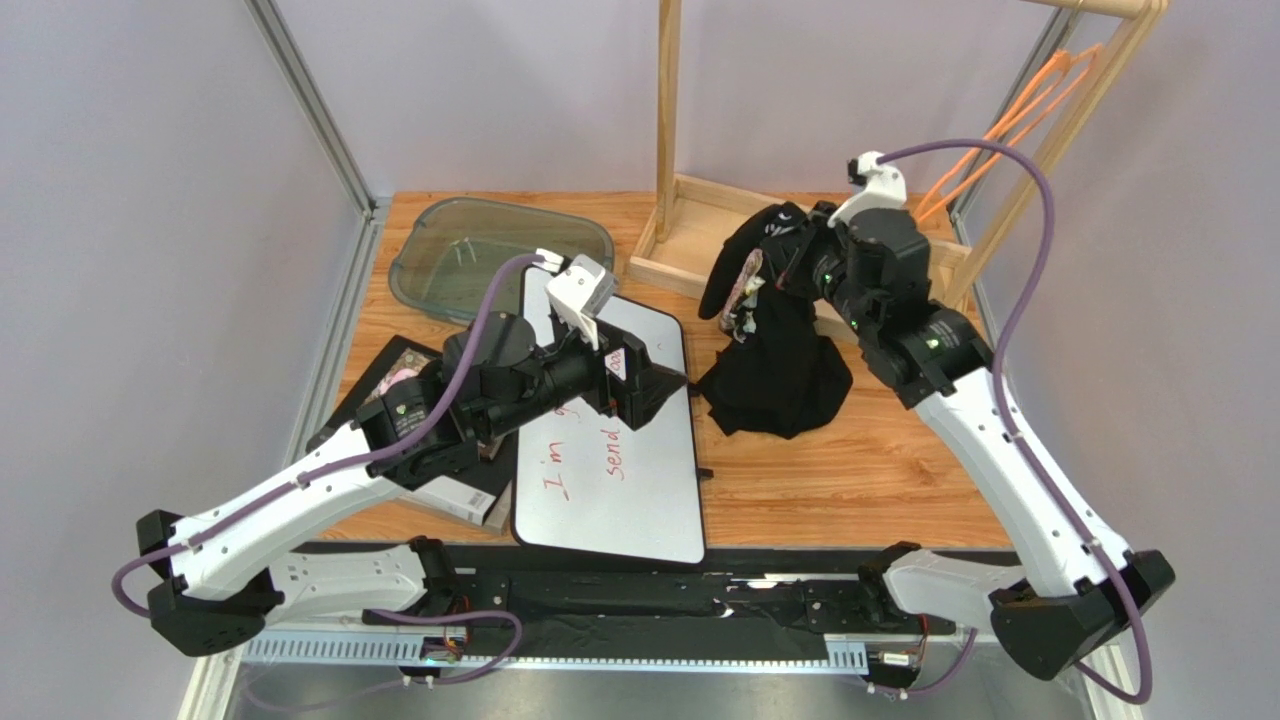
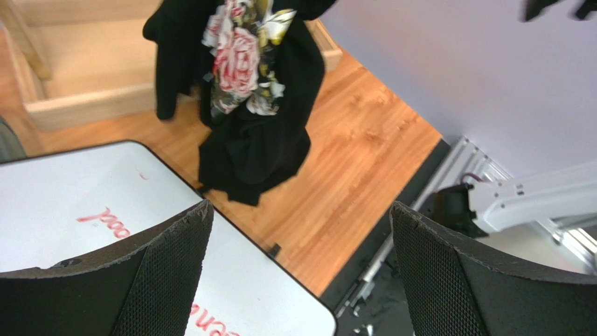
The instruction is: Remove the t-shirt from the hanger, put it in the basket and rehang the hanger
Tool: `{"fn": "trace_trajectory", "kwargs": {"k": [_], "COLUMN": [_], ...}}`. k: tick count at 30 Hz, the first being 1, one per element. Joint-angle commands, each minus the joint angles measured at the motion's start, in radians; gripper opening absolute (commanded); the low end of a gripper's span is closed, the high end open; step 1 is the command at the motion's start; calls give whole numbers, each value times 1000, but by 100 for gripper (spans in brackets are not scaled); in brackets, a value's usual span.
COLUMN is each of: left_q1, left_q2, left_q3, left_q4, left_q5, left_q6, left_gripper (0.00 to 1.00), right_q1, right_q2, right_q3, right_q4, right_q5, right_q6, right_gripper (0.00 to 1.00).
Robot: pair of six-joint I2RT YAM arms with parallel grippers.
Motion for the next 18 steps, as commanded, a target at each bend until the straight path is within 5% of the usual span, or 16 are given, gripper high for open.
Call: {"fn": "trace_trajectory", "kwargs": {"k": [1,7,18], "left_q1": [39,48,51], "left_q2": [32,132,337], "left_q3": [87,167,254], "left_q4": [124,214,265], "left_q5": [58,274,261], "left_q6": [105,224,296], "left_gripper": [99,99,99], "right_q1": [-5,-5,-5], "right_q2": [-48,-49,-104], "right_q3": [150,274,286], "right_q4": [-42,-79,-71], "right_q5": [-165,-312,-477], "right_q6": [22,79,236], "right_gripper": [0,0,0]}}
